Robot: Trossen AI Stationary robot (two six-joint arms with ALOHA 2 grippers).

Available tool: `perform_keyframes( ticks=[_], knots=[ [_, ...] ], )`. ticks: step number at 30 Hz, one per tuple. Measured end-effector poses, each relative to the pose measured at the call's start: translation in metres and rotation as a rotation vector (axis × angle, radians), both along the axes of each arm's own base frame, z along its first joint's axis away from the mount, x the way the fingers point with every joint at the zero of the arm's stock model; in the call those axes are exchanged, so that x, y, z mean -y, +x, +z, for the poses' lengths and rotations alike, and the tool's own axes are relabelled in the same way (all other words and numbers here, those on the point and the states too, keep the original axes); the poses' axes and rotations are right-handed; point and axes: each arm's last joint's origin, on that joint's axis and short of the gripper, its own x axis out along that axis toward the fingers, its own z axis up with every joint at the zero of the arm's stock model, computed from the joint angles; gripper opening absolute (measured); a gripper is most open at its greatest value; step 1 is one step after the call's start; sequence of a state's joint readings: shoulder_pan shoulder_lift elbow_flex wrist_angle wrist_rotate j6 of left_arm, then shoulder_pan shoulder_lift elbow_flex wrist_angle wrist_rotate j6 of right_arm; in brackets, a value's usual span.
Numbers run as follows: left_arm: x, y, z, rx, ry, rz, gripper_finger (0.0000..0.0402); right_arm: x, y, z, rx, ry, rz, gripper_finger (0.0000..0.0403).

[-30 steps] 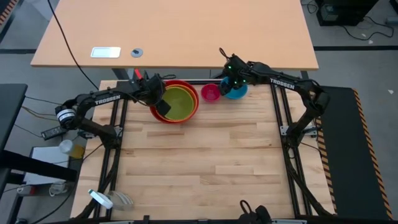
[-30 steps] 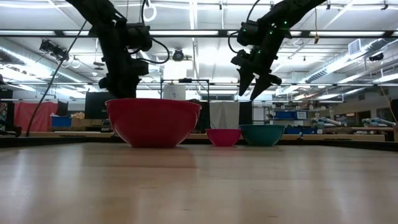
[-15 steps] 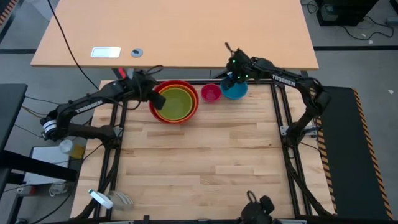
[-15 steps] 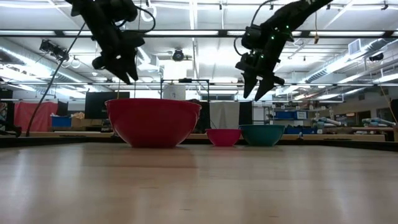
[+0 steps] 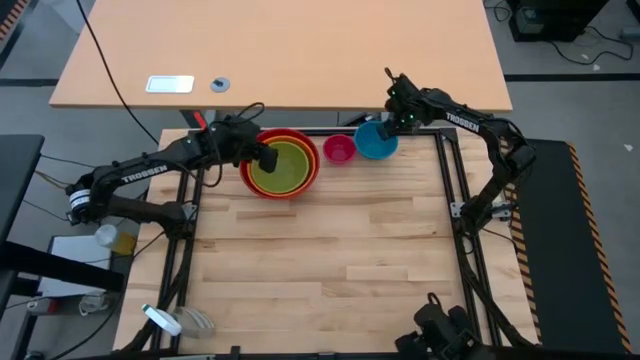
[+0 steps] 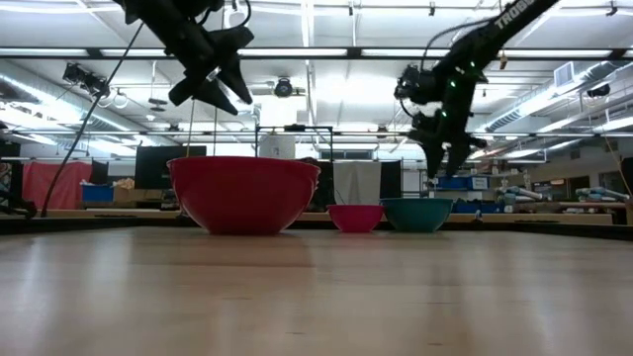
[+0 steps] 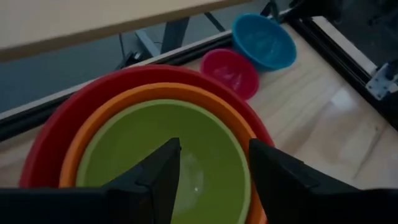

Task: Nest bowls inside each other
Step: Stack the blue bowl on top of the green bowl

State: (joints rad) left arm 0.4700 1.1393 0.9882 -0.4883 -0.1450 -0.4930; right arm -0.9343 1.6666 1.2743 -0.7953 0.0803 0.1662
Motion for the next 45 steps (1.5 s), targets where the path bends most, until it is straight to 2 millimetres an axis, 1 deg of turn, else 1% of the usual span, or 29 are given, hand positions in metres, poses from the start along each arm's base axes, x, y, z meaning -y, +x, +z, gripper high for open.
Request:
perform_keyframes(
  ticks=[2, 5, 10, 13, 18, 21, 25, 32, 37, 40, 42, 45],
  knots=[
    [0.003, 0.001, 0.0, 0.002, -0.013, -0.003, 0.0192, 0.001, -0.009, -0.011, -0.003, 0.037, -0.026, 0.0233],
    [0.006, 0.002, -0.001, -0.001, -0.015, -0.018, 0.0192, 0.001, -0.015, -0.025, 0.0, 0.045, -0.029, 0.0227],
    [0.009, 0.008, -0.004, -0.004, -0.02, -0.033, 0.0192, -0.002, -0.019, -0.043, 0.034, 0.063, -0.036, 0.0212],
    [0.01, 0.011, 0.001, 0.044, 0.002, -0.045, 0.0192, -0.003, -0.02, -0.049, 0.042, 0.055, -0.051, 0.0204],
    [0.01, 0.015, 0.007, 0.11, 0.032, -0.053, 0.0192, -0.003, -0.02, -0.053, 0.065, 0.047, -0.069, 0.0186],
    [0.01, 0.015, 0.007, 0.111, 0.032, -0.052, 0.0192, -0.003, -0.019, -0.053, 0.081, 0.04, -0.083, 0.0163],
    [0.01, 0.015, 0.007, 0.112, 0.033, -0.053, 0.0192, -0.004, -0.02, -0.057, 0.091, 0.049, -0.116, 0.012],
    [0.012, 0.016, 0.007, 0.112, 0.034, -0.059, 0.0192, -0.005, -0.018, -0.056, 0.104, 0.049, -0.115, 0.0027],
    [0.013, 0.016, 0.007, 0.111, 0.034, -0.065, 0.0192, -0.004, -0.018, -0.056, 0.116, 0.046, -0.134, 0.0024],
    [0.013, 0.016, 0.006, 0.103, 0.03, -0.065, 0.0192, -0.004, -0.018, -0.055, 0.124, 0.042, -0.133, 0.0031],
    [0.013, 0.015, 0.006, 0.095, 0.026, -0.065, 0.0192, -0.004, -0.017, -0.05, 0.135, 0.032, -0.129, 0.0033],
    [0.014, 0.015, 0.004, 0.078, 0.018, -0.066, 0.0192, -0.005, -0.015, -0.037, 0.185, 0.006, -0.121, 0.0029]
  ],
)
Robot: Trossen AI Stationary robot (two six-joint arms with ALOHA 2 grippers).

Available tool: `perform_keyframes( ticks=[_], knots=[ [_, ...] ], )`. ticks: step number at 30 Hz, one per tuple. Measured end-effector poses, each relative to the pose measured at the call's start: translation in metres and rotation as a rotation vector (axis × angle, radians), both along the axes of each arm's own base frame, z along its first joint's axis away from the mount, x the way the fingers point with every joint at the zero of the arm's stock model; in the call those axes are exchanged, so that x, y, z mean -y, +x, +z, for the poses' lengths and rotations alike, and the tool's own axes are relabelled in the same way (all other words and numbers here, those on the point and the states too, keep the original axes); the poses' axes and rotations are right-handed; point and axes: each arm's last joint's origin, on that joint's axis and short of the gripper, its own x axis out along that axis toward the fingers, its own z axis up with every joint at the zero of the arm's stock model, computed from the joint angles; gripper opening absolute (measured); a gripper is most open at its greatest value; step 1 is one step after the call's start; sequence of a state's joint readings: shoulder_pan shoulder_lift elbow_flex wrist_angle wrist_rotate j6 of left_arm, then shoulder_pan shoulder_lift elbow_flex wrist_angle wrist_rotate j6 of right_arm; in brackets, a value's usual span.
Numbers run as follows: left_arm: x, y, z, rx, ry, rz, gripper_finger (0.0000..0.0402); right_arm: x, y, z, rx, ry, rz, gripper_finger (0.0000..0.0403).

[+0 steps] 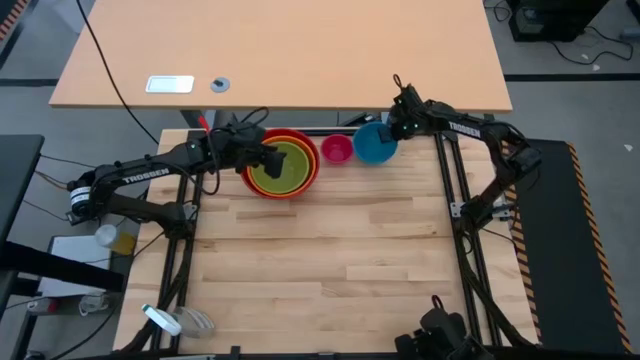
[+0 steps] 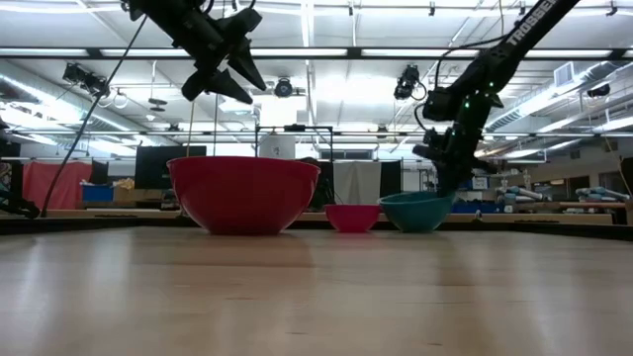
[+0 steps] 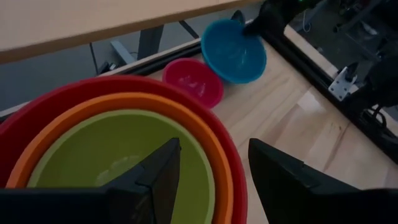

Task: Nest bowls inside each other
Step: Stack the blue bowl on top of the green bowl

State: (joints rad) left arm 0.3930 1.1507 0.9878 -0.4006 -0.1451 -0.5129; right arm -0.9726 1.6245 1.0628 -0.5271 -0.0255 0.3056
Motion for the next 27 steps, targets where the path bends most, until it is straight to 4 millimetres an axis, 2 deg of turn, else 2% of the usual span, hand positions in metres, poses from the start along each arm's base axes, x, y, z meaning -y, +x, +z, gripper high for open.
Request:
perform_keyframes(
  ticks=[6, 10, 14, 19, 27],
  knots=[
    [0.002, -0.001, -0.003, -0.006, -0.051, 0.013, 0.0192, -0.009, 0.018, 0.033, 0.099, -0.101, 0.059, 0.0028],
    [0.002, -0.001, -0.002, 0.007, -0.067, 0.026, 0.0192, -0.018, 0.035, 0.051, 0.099, -0.168, 0.096, 0.0028],
    [0.002, -0.001, -0.002, 0.034, -0.106, 0.056, 0.0192, -0.028, 0.057, 0.069, 0.142, -0.24, 0.121, 0.0028],
    [-0.001, 0.01, -0.008, 0.064, -0.127, 0.112, 0.0192, -0.047, 0.087, 0.09, 0.224, -0.351, 0.158, 0.0028],
    [-0.006, 0.028, -0.01, 0.139, -0.036, 0.226, 0.0192, -0.082, 0.12, 0.105, 0.31, -0.46, 0.188, 0.0028]
  ],
)
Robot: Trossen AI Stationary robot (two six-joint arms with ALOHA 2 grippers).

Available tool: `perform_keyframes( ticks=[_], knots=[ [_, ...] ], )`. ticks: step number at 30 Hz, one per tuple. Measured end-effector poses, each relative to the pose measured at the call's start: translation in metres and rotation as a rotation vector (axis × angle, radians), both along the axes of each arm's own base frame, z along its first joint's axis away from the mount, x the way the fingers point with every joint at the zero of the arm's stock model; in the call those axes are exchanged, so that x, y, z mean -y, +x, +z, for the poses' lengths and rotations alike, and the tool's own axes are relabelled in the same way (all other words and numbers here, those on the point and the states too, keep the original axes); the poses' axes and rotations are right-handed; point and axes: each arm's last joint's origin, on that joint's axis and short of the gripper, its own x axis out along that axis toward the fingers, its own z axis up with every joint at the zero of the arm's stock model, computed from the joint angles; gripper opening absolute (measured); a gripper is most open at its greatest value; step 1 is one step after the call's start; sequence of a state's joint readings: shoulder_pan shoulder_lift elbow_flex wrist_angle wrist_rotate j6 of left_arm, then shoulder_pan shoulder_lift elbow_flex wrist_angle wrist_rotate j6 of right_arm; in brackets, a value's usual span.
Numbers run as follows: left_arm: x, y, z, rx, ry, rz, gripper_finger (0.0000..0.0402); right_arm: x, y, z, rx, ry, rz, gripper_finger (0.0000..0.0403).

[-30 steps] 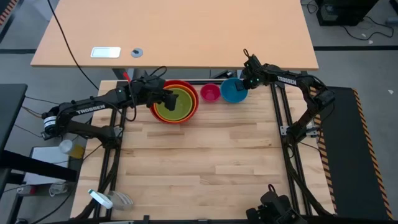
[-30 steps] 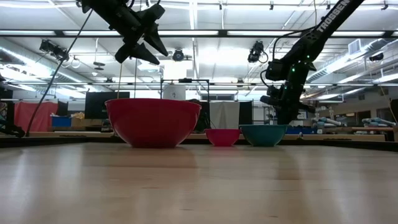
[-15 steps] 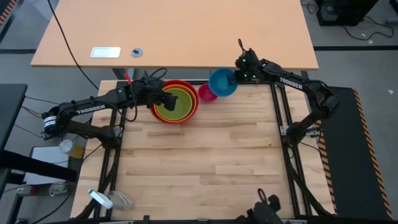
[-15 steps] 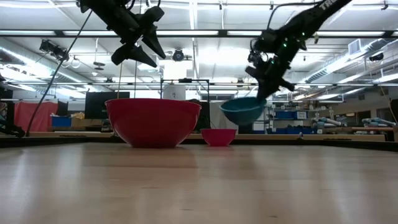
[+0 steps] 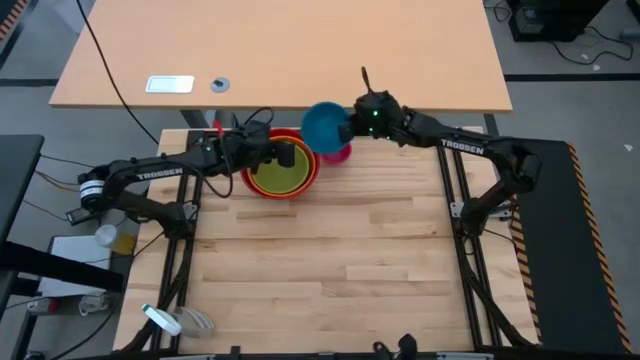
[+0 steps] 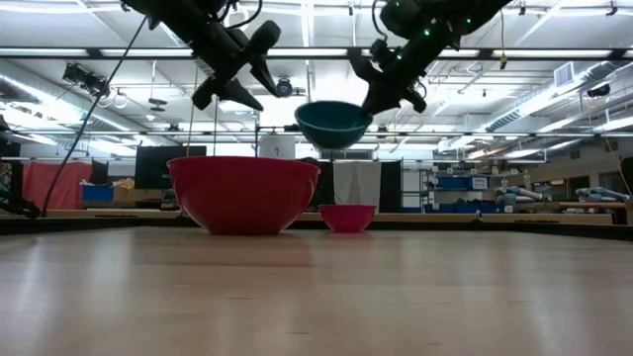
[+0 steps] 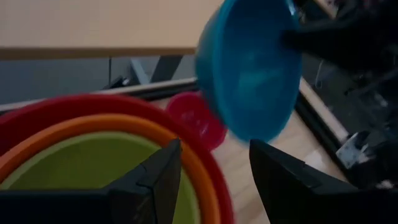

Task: Nest bowls inside each other
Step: Stack the blue bowl on top of the green bowl

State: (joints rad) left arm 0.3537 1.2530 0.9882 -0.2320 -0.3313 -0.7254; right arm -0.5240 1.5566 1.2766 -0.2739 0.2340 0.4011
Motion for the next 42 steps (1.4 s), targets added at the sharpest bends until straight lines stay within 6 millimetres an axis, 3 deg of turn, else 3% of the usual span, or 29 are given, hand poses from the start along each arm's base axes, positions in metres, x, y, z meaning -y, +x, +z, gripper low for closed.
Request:
perform_keyframes(
  ticks=[6, 18, 21, 25, 31, 42],
  knots=[
    [-0.005, 0.012, -0.004, 0.041, 0.022, 0.025, 0.0192, -0.014, 0.016, -0.005, 0.031, 0.001, 0.007, 0.0028],
    [-0.01, 0.022, -0.018, -0.006, 0.022, 0.023, 0.0189, -0.028, 0.026, -0.003, 0.087, 0.016, 0.058, 0.0028],
    [-0.011, 0.024, -0.021, -0.013, 0.027, 0.034, 0.0169, -0.035, 0.03, -0.002, 0.1, 0.013, 0.084, 0.0029],
    [-0.012, 0.024, -0.022, -0.013, 0.017, 0.049, 0.0113, -0.039, 0.033, 0.0, 0.115, -0.001, 0.108, 0.0037],
    [-0.013, 0.022, -0.025, -0.024, 0.007, 0.088, 0.0013, -0.046, 0.036, 0.003, 0.11, -0.032, 0.201, 0.0074],
    [-0.016, 0.01, -0.027, -0.1, -0.084, 0.048, 0.0009, -0.035, 0.032, -0.001, 0.131, 0.068, 0.276, 0.0196]
  ],
)
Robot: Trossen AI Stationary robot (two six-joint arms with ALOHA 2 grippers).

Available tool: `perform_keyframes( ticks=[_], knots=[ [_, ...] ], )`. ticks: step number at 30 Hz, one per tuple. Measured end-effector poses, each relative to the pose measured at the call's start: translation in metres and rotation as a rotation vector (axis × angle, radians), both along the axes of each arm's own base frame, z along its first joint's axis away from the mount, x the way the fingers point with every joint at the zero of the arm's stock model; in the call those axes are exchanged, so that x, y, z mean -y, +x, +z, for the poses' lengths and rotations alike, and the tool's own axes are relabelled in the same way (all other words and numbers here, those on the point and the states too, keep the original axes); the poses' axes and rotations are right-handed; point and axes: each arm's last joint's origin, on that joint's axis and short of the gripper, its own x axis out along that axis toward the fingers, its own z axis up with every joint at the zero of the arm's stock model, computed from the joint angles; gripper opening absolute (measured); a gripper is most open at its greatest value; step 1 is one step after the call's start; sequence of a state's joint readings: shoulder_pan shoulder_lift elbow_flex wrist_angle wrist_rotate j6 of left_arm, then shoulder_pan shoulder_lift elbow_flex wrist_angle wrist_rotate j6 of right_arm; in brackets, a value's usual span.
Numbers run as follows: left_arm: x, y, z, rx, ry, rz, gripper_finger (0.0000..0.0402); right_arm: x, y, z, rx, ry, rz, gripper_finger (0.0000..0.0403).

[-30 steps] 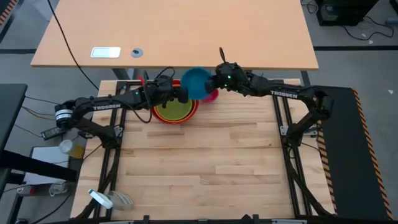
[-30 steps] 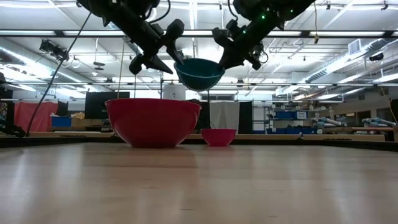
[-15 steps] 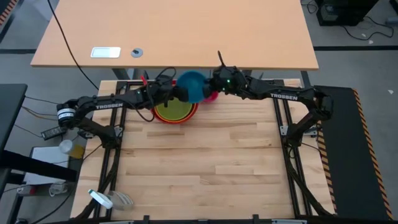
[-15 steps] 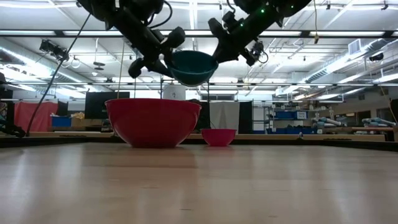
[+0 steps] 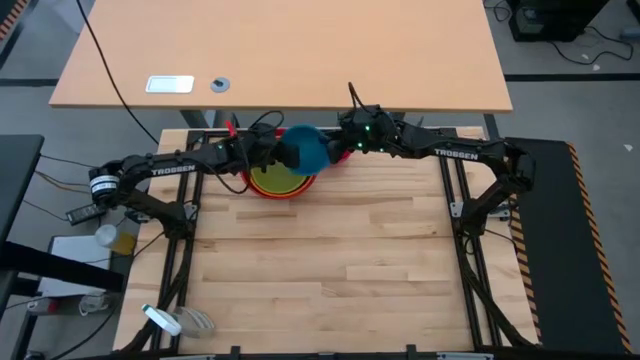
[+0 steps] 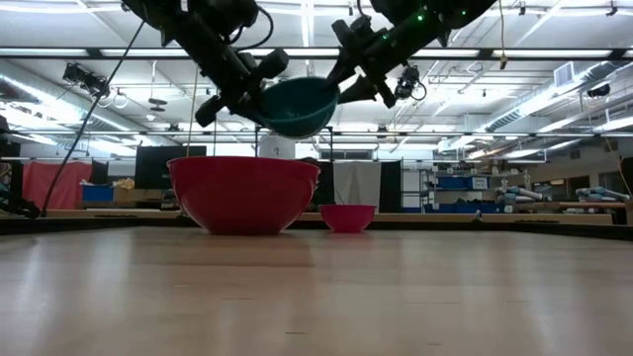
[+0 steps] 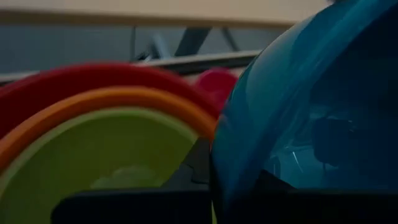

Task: Nest bowls inside each other
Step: Stack the blue bowl on top of the green bowl

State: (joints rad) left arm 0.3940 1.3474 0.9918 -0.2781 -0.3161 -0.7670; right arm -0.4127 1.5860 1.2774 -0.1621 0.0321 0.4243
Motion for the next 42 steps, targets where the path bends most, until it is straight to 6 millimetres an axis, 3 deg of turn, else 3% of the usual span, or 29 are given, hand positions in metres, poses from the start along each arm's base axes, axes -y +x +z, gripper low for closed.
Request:
perform_keyframes(
  ticks=[14, 19, 25, 29, 37, 42],
  knots=[
    [-0.018, -0.028, -0.015, -0.236, -0.091, 0.002, 0.0007, 0.012, -0.008, -0.004, -0.027, 0.053, 0.024, 0.0302],
    [-0.025, -0.041, -0.021, -0.35, -0.122, -0.005, 0.0007, 0.011, -0.009, -0.006, -0.052, 0.059, 0.028, 0.031],
    [-0.037, -0.052, -0.026, -0.362, -0.204, -0.044, 0.0009, 0.012, -0.01, -0.006, -0.054, 0.055, 0.029, 0.0305],
    [-0.037, -0.053, -0.027, -0.392, -0.192, -0.081, 0.0053, 0.016, -0.011, -0.006, -0.054, 0.054, 0.019, 0.0303],
    [-0.033, -0.052, -0.028, -0.414, -0.195, -0.104, 0.0195, 0.018, -0.013, -0.007, -0.055, 0.066, 0.012, 0.0297],
    [-0.032, -0.053, -0.025, -0.41, -0.188, -0.107, 0.023, 0.02, -0.015, -0.009, -0.075, 0.085, 0.0, 0.0296]
  ],
)
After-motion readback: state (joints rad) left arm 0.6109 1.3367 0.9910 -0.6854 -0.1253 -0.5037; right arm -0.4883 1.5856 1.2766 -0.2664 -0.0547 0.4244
